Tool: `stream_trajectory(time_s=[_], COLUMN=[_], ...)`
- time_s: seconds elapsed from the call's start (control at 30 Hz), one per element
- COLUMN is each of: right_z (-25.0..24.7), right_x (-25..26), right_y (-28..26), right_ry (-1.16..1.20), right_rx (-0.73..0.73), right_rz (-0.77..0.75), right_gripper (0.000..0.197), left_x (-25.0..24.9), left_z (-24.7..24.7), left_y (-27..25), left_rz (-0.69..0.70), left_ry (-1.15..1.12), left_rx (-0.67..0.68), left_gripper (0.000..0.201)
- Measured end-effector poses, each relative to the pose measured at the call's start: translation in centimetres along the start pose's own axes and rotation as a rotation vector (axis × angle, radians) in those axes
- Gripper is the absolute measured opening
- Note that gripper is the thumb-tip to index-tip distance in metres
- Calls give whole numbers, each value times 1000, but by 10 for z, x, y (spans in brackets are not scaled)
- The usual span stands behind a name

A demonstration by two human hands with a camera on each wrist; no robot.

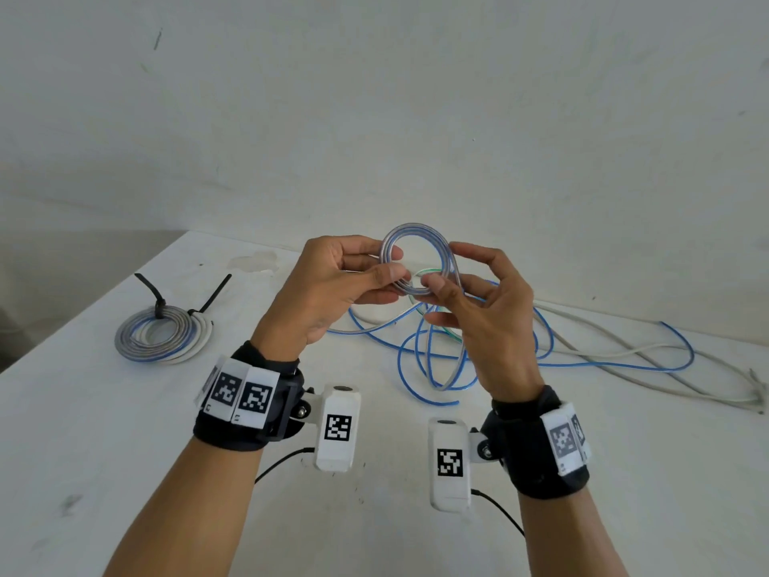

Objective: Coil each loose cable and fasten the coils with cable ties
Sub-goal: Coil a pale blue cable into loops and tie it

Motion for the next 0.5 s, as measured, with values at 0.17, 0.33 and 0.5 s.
stream_trajectory(time_s=[0.17, 0.33, 0.5], right_z=[-5, -8, -3], right_x=[1, -9, -17], right_y=[-1, -3, -5], right_ry=[78, 165, 219], right_rx=[-131, -219, -213], right_rz=[-75, -69, -44], right_gripper=[33, 20, 22], left_x=[1, 4, 3], left_z=[3, 4, 4], left_y=[1, 1, 0], left_rz=[10, -4, 18], left_ry=[-27, -63, -81], left_rx=[-8, -10, -31], left_gripper=[21, 21, 23])
Point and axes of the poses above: each hand's wrist, its own y-axis towards the middle knuckle, its own z-axis out of the palm, x = y × z, the point moved 10 cm from there along y, towards the middle knuckle, and after that the axes turned 1 degree about y, right-handed, at the moved point
